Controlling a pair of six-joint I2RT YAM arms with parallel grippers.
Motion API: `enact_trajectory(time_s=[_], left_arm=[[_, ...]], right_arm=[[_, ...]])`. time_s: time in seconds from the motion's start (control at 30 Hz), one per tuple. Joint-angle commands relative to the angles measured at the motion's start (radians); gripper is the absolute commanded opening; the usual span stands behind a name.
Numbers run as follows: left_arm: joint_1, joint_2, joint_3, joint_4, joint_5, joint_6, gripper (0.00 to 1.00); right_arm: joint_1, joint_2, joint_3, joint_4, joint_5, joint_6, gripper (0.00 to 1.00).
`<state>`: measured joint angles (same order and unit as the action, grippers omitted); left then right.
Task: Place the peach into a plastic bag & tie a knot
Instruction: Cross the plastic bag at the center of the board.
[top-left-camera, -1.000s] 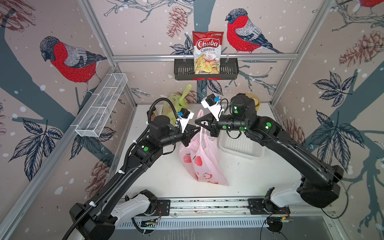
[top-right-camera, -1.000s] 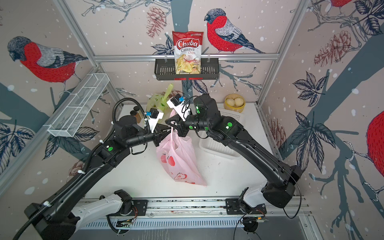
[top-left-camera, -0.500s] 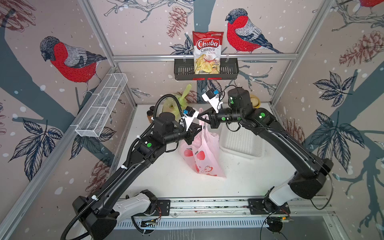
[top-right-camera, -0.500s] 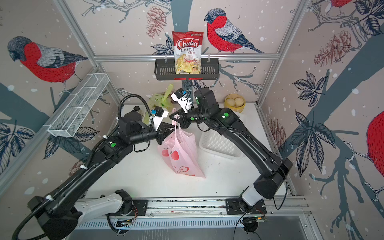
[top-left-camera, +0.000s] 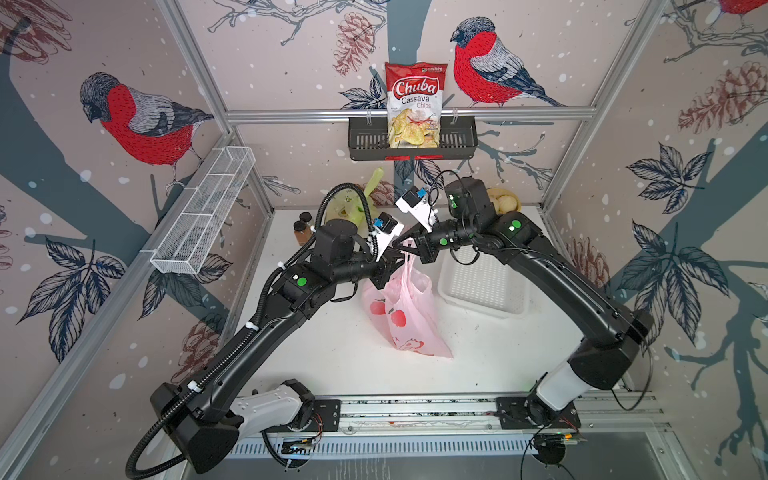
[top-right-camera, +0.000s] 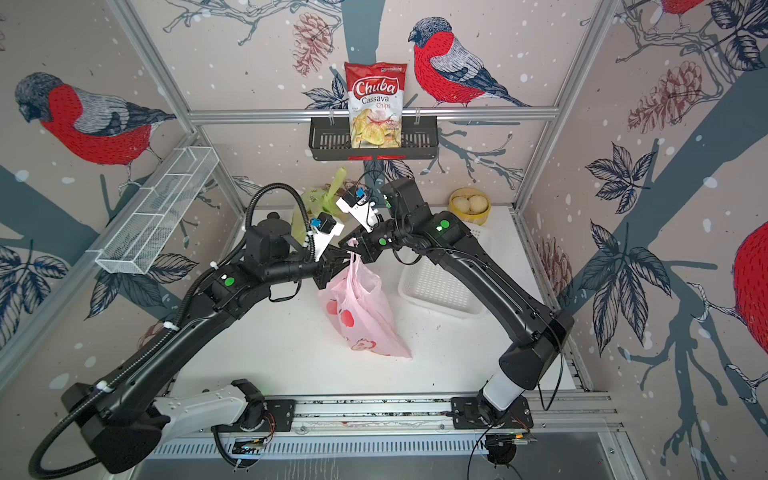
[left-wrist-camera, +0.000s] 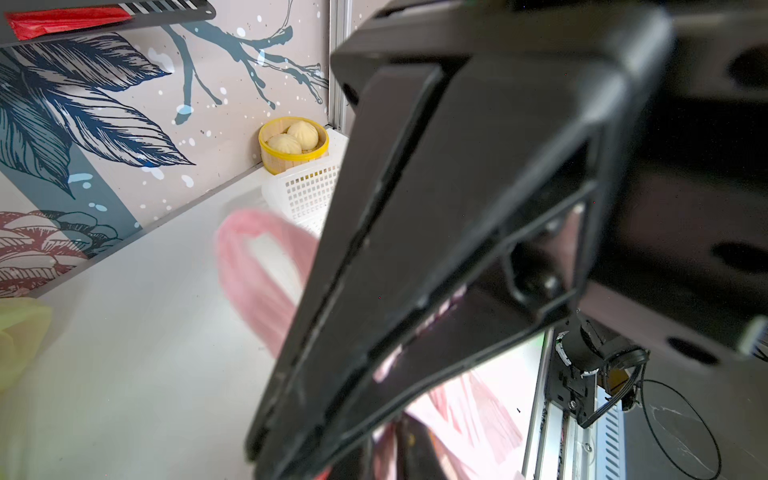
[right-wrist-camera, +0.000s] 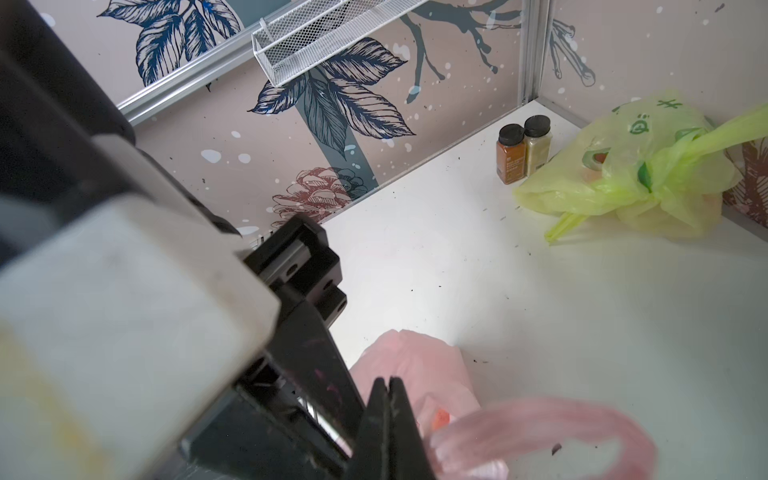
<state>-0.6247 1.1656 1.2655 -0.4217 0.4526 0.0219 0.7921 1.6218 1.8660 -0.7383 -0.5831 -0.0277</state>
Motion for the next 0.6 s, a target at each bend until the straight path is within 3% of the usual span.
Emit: enact_trajectory(time_s=[0.0,0.17,0.37,0.57], left_arm=[[0.003,0.006,0.016,-0.018,0.030,0.027,0.26],[0.039,0.009,0.027,-0.026,0.089,0.032,0.39],[0.126,-0.017,0.012,0.001,0.238,0.023,0.52],[0.136,0.019,0.009,0.015,0.311,0.012,0.57]], right_arm=[[0.001,0.001,0.011,-0.030,-0.020,-0.036,0.00],[0.001,0.000,0.016,-0.040,-0.021,-0.053,0.00],[0.001,-0.002,0.015,-0.046,-0.015,-0.068,0.00],[0.008,0.016,0.026,-0.036,-0.024,-0.060,0.00]])
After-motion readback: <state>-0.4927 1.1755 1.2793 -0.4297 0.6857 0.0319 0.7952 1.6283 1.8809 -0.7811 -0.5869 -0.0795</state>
